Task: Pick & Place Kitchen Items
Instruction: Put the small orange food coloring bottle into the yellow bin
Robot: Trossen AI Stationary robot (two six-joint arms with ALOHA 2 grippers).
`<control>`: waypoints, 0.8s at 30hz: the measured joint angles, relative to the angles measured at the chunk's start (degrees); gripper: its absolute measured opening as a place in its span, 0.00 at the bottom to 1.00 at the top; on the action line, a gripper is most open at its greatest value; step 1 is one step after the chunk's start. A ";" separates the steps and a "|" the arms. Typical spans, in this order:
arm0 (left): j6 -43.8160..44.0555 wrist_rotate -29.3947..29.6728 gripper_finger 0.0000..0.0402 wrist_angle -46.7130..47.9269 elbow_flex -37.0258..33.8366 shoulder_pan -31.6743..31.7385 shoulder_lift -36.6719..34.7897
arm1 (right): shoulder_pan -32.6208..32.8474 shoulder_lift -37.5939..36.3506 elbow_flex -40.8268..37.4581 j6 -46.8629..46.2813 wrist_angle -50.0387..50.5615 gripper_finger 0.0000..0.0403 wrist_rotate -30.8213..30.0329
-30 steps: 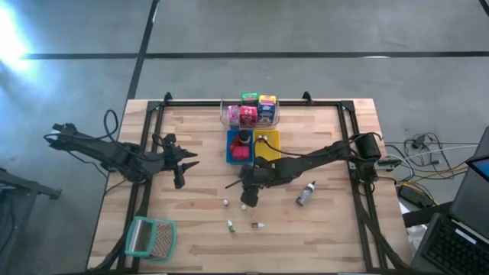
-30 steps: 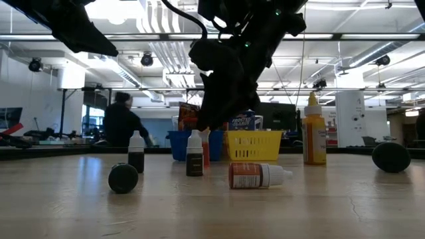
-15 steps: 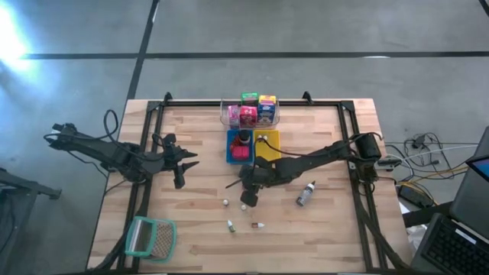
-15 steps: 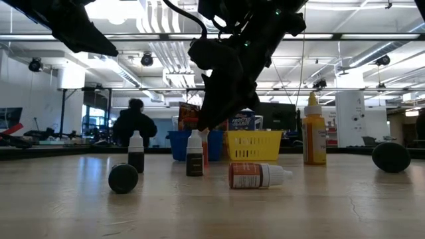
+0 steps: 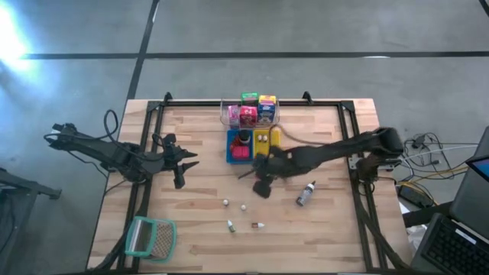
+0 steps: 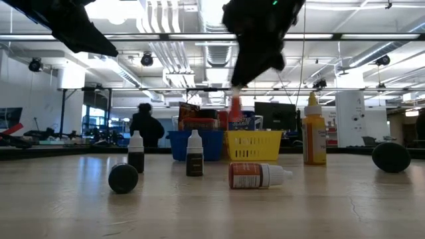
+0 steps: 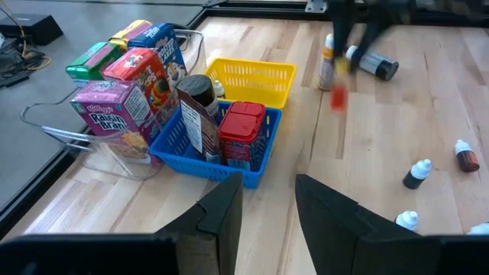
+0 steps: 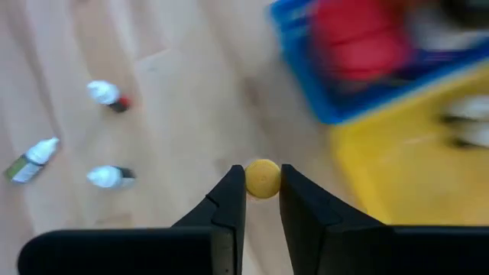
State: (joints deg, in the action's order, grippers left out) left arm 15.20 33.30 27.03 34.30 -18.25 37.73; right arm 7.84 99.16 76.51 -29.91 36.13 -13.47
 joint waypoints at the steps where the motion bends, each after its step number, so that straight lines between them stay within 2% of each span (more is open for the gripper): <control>1: 0.00 0.00 0.32 0.01 0.00 0.00 -0.01 | -0.40 -1.94 -0.17 -0.62 1.85 0.14 -1.47; 4: 0.00 0.00 0.32 0.05 0.00 -0.01 0.00 | -2.56 -7.67 -1.32 -2.81 4.02 0.14 -5.17; 8: 0.00 0.00 0.32 0.03 0.00 0.00 0.01 | -6.67 -11.89 -3.93 -3.09 3.99 0.14 -6.20; 13: 0.00 0.00 0.32 0.03 0.00 -0.01 -0.01 | -12.80 -11.57 -7.89 -0.73 1.72 0.15 -5.25; 19: 0.00 0.00 0.32 0.04 0.00 -0.01 -0.01 | -19.11 -10.24 -16.14 1.42 -12.42 0.14 -1.14; 24: 0.00 0.00 0.32 0.04 0.00 -0.01 -0.01 | -21.93 -9.34 -20.71 1.43 -16.60 0.14 -1.41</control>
State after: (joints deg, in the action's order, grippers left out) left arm 15.20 33.30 27.07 34.30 -18.26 37.71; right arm -14.10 89.82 55.80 -28.48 19.53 -14.88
